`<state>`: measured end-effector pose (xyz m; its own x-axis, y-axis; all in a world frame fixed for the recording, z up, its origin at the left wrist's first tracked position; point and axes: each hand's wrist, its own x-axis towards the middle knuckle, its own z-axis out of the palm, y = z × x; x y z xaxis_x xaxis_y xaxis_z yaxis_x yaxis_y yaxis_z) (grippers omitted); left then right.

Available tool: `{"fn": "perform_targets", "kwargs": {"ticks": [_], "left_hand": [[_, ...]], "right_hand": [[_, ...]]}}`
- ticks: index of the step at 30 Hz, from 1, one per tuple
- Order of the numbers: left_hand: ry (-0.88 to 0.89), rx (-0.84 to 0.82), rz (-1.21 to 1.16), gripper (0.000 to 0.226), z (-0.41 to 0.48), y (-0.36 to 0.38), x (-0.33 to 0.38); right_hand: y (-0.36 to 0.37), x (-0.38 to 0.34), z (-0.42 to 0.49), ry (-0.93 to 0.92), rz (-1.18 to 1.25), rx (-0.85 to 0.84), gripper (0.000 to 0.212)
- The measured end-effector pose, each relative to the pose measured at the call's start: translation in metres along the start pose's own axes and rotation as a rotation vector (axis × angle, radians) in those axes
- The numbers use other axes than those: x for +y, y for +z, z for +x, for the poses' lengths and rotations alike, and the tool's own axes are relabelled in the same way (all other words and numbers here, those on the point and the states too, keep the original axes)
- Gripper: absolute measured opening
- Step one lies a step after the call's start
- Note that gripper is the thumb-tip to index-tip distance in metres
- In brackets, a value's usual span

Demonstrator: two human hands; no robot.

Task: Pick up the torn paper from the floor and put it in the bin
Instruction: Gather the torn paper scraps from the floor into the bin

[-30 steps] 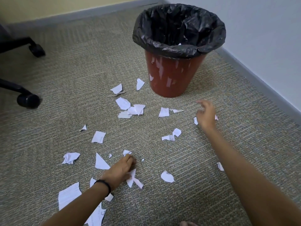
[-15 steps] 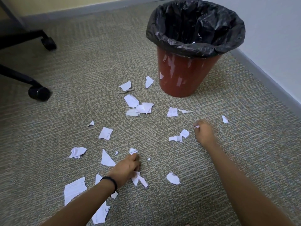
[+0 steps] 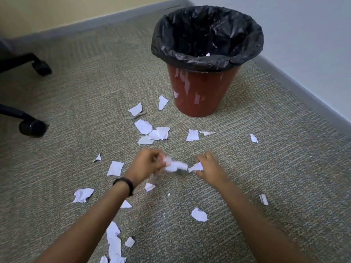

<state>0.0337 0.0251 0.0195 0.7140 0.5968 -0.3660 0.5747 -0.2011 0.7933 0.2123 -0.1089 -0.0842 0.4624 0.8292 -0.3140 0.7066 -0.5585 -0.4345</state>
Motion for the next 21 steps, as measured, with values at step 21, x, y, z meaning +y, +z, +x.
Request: {"fn": "perform_targets", "kwargs": {"ticks": [21], "left_hand": [[0.223,0.59,-0.262,0.027,0.059,-0.051,0.097]], "right_hand": [[-0.028,0.0,-0.006,0.182,0.359,-0.143,0.019]]}}
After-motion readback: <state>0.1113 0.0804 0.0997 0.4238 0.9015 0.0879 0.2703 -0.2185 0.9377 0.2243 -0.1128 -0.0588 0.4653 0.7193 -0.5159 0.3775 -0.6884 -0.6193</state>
